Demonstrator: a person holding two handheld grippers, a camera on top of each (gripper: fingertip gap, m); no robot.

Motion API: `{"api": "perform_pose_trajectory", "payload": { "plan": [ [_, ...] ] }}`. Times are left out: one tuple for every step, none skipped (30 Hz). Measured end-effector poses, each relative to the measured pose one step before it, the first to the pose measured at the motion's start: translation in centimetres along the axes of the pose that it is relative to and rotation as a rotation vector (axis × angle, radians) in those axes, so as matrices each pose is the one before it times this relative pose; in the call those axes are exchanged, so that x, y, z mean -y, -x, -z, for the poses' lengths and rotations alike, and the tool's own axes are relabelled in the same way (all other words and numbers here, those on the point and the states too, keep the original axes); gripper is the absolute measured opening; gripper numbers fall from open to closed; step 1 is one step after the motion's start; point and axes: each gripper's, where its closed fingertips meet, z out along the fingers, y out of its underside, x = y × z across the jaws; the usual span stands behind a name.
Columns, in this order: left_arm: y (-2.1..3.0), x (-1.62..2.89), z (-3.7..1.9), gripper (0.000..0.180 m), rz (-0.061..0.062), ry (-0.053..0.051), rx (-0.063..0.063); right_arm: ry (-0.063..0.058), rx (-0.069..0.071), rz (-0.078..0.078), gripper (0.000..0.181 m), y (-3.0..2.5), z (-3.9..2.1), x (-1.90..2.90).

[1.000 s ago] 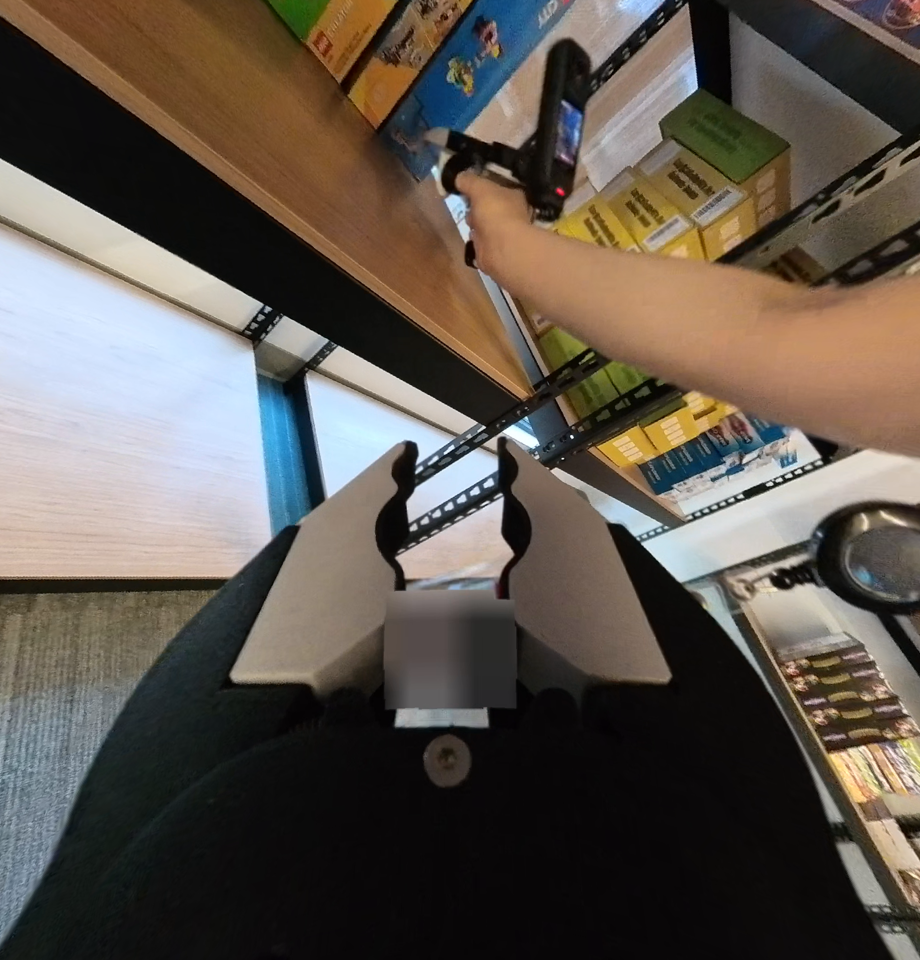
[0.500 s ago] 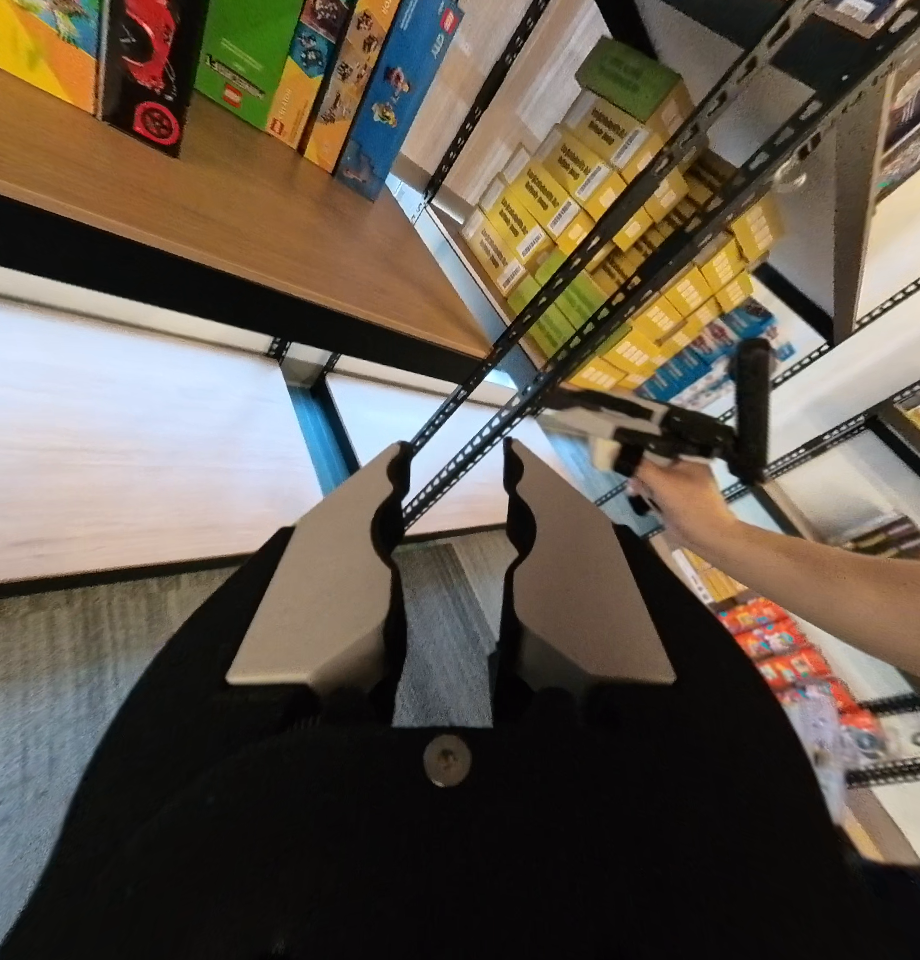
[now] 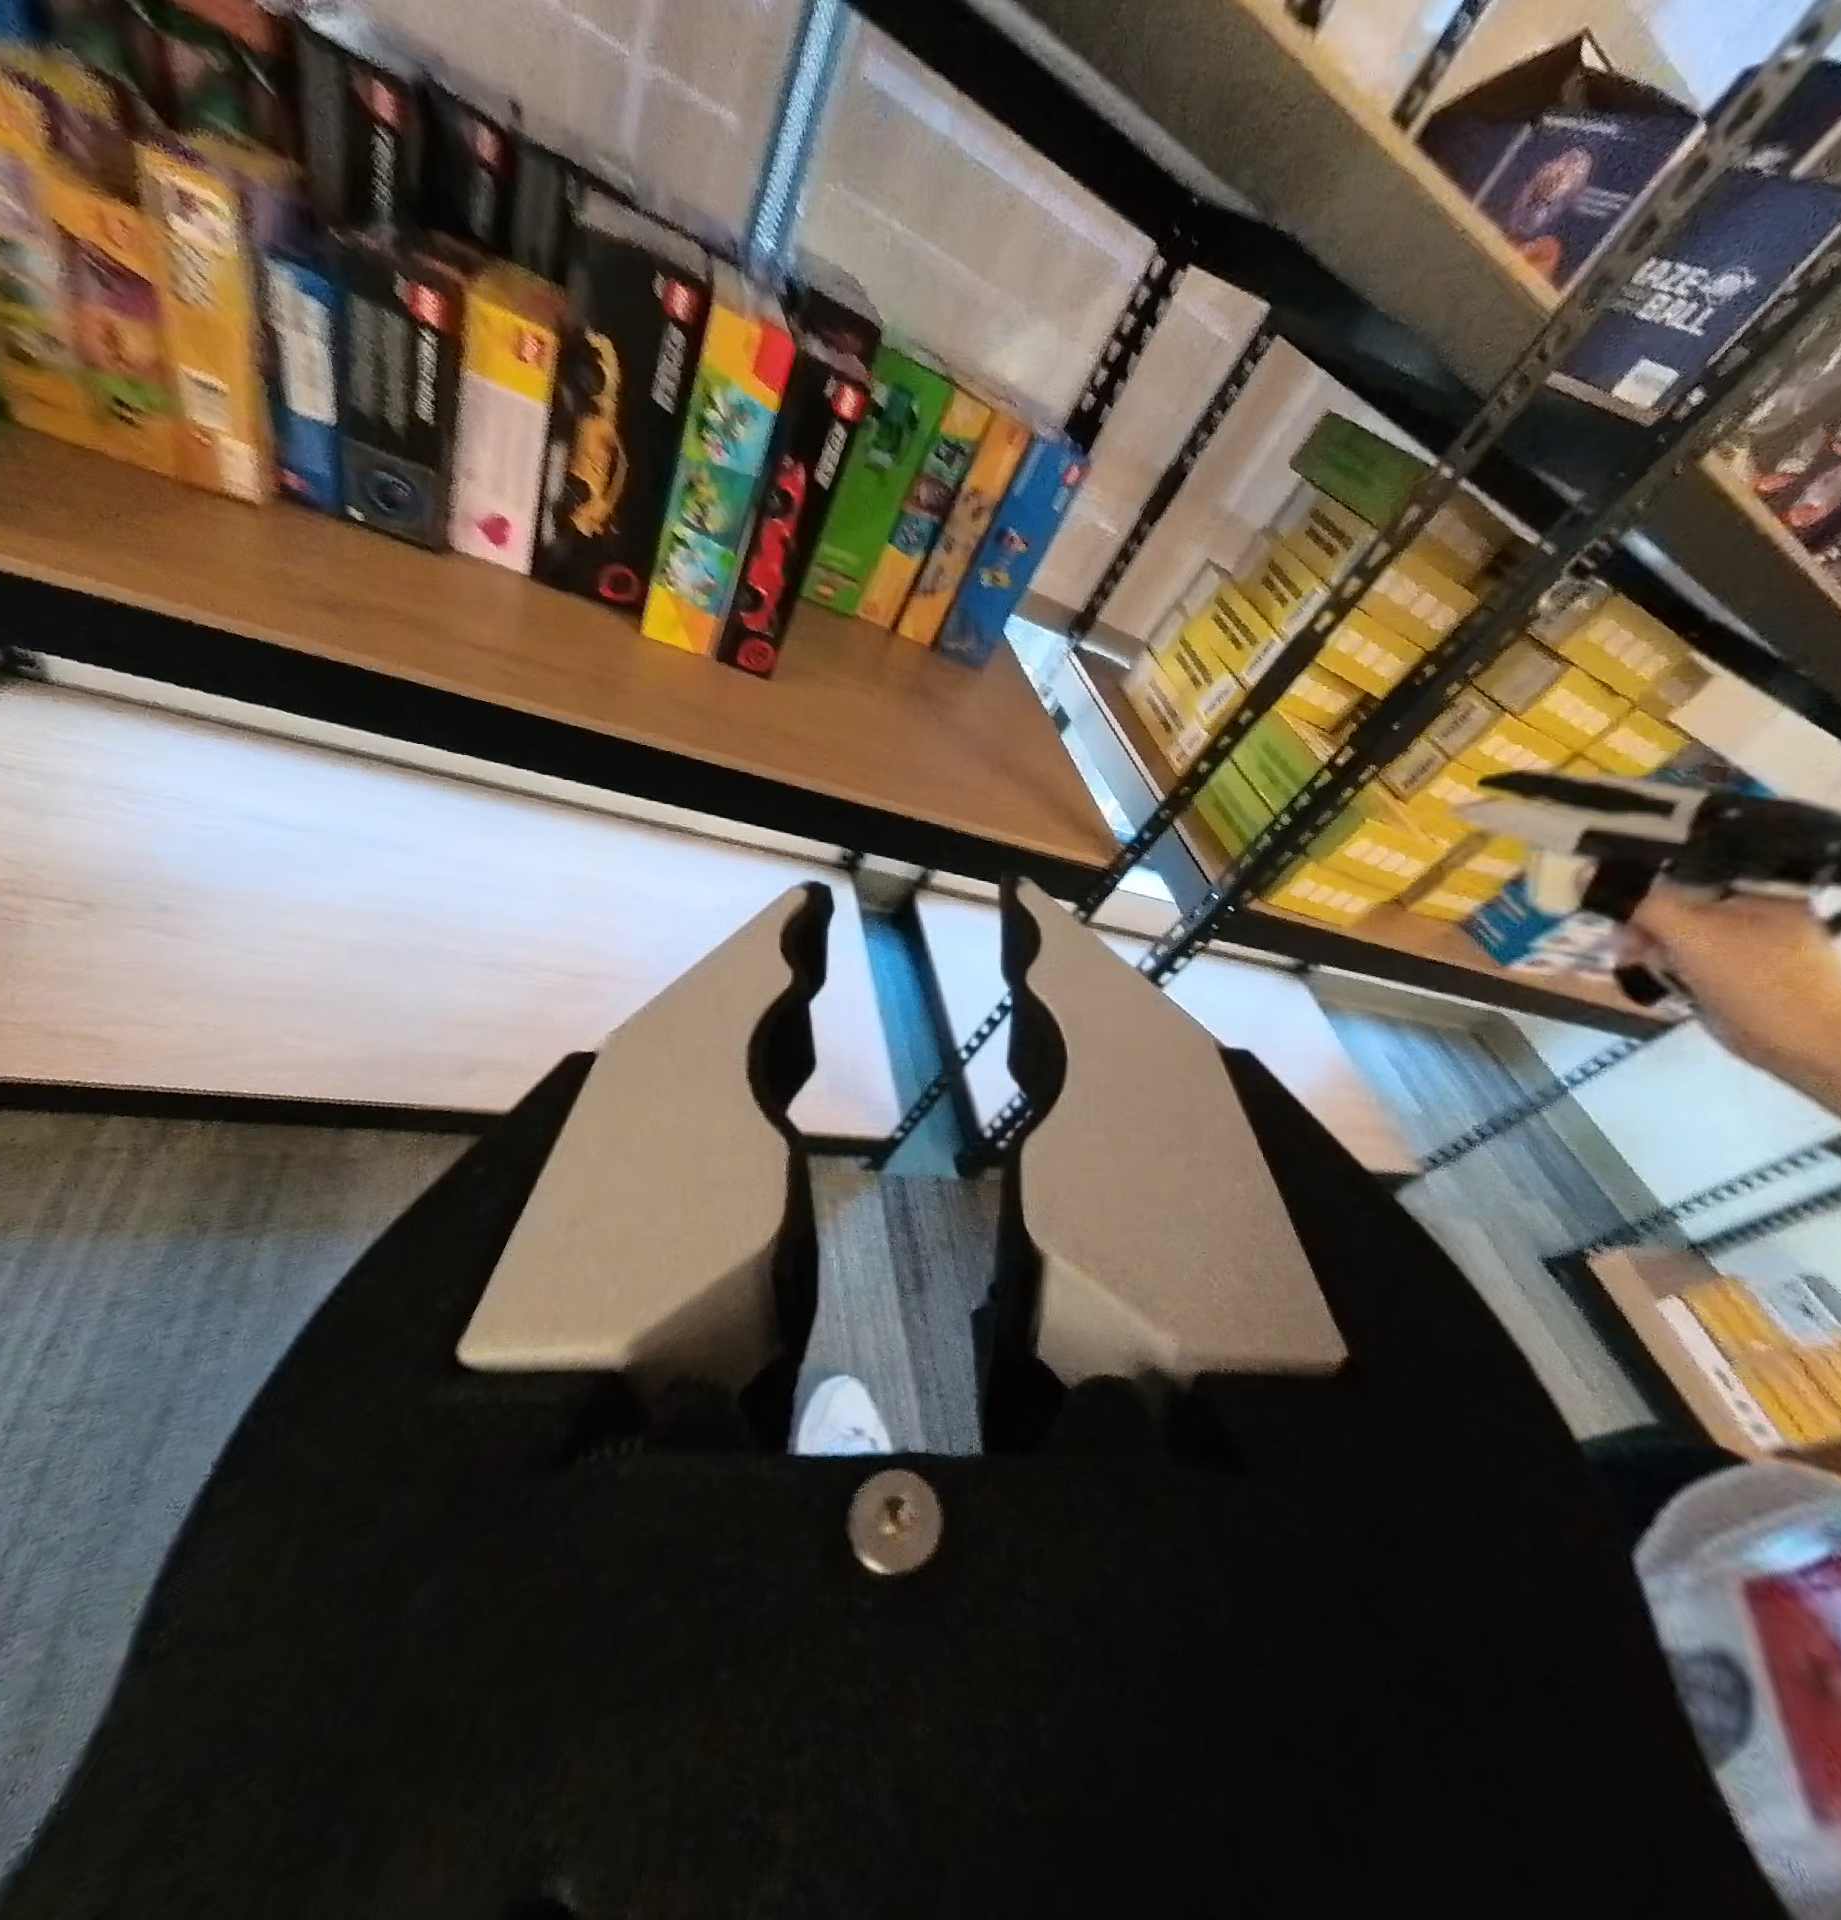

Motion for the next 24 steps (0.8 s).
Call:
{"api": "perform_pose_trajectory", "payload": {
  "plan": [
    [-0.249,0.639,1.137,0.031,-0.0117,-0.0185,0.022,-0.046,0.0376,0.0079,0.048,0.382,0.097,2.484],
    [-0.125,0.558,1.064,0.031,-0.0081,-0.0174,0.0251,-0.0366,0.025,0.0178,0.04,0.267,-0.149,2.388],
    [-0.036,0.469,0.994,0.031,-0.0069,-0.0129,0.025,-0.0302,0.0337,0.0229,0.032,0.392,-0.372,2.323],
    [0.019,0.418,0.91,0.031,-0.0074,-0.009,0.0232,-0.0308,0.0288,0.0251,0.027,0.297,-0.528,2.323],
    [0.086,0.418,0.838,0.03,-0.0066,-0.0086,0.0244,-0.0318,0.017,0.021,0.021,0.06,-0.604,2.333],
    [0.061,0.461,0.769,0.03,-0.0058,-0.0101,0.021,-0.0379,0.0285,0.0067,0.011,0.125,-0.689,2.447],
    [0.046,0.481,0.673,0.029,-0.0062,-0.0115,0.019,-0.0467,0.0439,-0.0094,0.007,0.201,-0.784,2.686],
    [0.098,0.482,0.579,0.029,-0.0076,-0.0127,0.0223,-0.0486,0.0474,-0.0062,0.002,0.074,-0.857,2.825],
    [0.123,0.465,0.475,0.029,-0.008,-0.0141,0.0244,-0.047,0.0372,0.0077,0.0,-0.367,-0.933,2.934],
    [0.141,0.45,0.328,0.028,-0.0064,-0.0171,0.0257,-0.041,0.0336,0.0197,0.0,-0.757,-1.069,2.954],
    [0.136,0.429,0.192,0.028,-0.0024,-0.0204,0.0257,-0.0305,0.025,0.0282,0.0,-1.23,-1.2,2.76],
    [0.086,0.374,0.026,0.027,0.0039,-0.0225,0.0235,-0.0276,0.0118,0.0333,0.0,-1.749,-1.317,2.5],
    [-0.016,0.322,-0.146,0.027,0.0123,-0.0231,0.0199,-0.0272,0.0045,0.0293,0.0,-2.142,-1.484,2.14],
    [-0.22,0.275,-0.294,0.027,0.018,-0.0224,0.0122,-0.011,0.0123,0.0164,0.0,-2.235,-1.756,1.512],
    [-0.47,0.24,-0.41,0.027,0.0175,-0.0209,0.0037,0.0173,0.0286,-0.0012,0.0,-2.147,-2.017,0.766],
    [-0.66,0.189,-0.471,0.026,0.0109,-0.0188,0.0009,0.0497,0.0292,-0.0143,0.0,-2.175,-2.095,0.046],
    [-0.755,0.08,-0.501,0.027,0.0006,-0.0153,0.0032,0.0628,0.0067,-0.0134,0.005,-2.369,-2.015,-0.275],
    [-0.763,-0.034,-0.436,0.026,-0.0072,-0.0119,0.0088,0.0507,-0.0054,-0.0052,0.016,-2.213,-1.867,-0.141],
    [-0.745,-0.145,-0.355,0.026,-0.0074,-0.0086,0.0142,0.048,0.0004,0.0121,0.025,-1.69,-1.766,-0.122],
    [-0.703,-0.244,-0.22,0.026,-0.0025,-0.0061,0.0182,0.0565,0.0032,0.022,0.032,-1.305,-1.64,-0.277],
    [-0.656,-0.356,-0.063,0.026,0.0036,-0.0071,0.0198,0.0501,0.0142,0.0264,0.034,-0.87,-1.518,-0.282],
    [-0.609,-0.472,0.115,0.026,0.0091,-0.0096,0.0202,0.0347,0.0291,0.0089,0.035,-0.48,-1.412,-0.249],
    [-0.479,-0.618,0.28,0.025,0.0135,-0.0097,0.0229,0.0505,0.0216,-0.013,0.035,-0.579,-1.286,-0.643],
    [-0.323,-0.766,0.423,0.024,0.0175,-0.0078,0.0259,0.0544,0.0188,-0.0125,0.035,-0.58,-1.125,-0.783]
  ]
}}
